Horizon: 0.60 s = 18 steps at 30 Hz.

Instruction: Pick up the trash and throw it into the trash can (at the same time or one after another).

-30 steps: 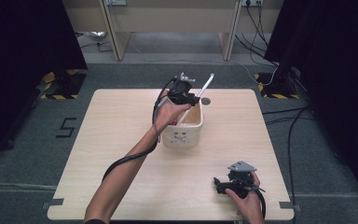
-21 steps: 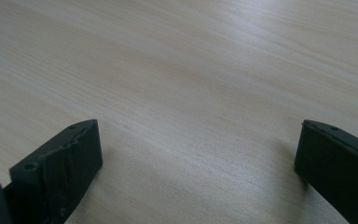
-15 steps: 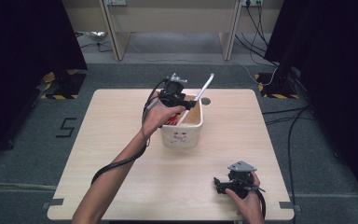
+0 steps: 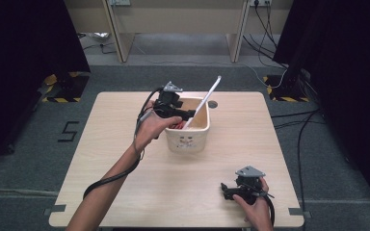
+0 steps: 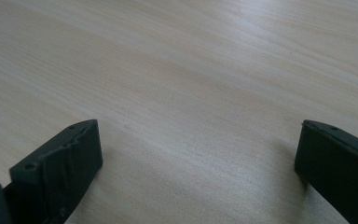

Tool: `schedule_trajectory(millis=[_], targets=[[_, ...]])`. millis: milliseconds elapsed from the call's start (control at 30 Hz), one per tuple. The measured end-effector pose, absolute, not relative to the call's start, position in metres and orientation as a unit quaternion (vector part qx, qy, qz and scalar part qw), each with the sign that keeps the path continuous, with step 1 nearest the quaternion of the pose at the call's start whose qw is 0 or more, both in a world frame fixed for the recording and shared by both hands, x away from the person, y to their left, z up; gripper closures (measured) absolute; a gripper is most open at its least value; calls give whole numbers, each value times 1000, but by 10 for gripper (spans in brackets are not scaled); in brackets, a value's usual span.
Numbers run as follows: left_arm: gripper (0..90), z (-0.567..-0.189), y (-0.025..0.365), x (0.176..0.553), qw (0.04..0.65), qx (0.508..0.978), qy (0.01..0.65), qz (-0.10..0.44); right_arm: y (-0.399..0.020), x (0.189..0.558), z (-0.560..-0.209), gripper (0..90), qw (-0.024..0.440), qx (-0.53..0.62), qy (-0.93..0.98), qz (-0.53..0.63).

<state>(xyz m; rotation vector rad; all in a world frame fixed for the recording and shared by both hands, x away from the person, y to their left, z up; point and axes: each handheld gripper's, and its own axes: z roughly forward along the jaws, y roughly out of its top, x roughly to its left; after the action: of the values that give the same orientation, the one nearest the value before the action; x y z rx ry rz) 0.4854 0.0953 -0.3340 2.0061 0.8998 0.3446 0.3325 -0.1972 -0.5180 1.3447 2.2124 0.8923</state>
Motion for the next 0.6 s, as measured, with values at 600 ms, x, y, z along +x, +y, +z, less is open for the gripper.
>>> schedule_trajectory(millis=[600], targets=[[296,-340,134,456,465,792,365,153,-197,333,-518,11,199,482,791,320]])
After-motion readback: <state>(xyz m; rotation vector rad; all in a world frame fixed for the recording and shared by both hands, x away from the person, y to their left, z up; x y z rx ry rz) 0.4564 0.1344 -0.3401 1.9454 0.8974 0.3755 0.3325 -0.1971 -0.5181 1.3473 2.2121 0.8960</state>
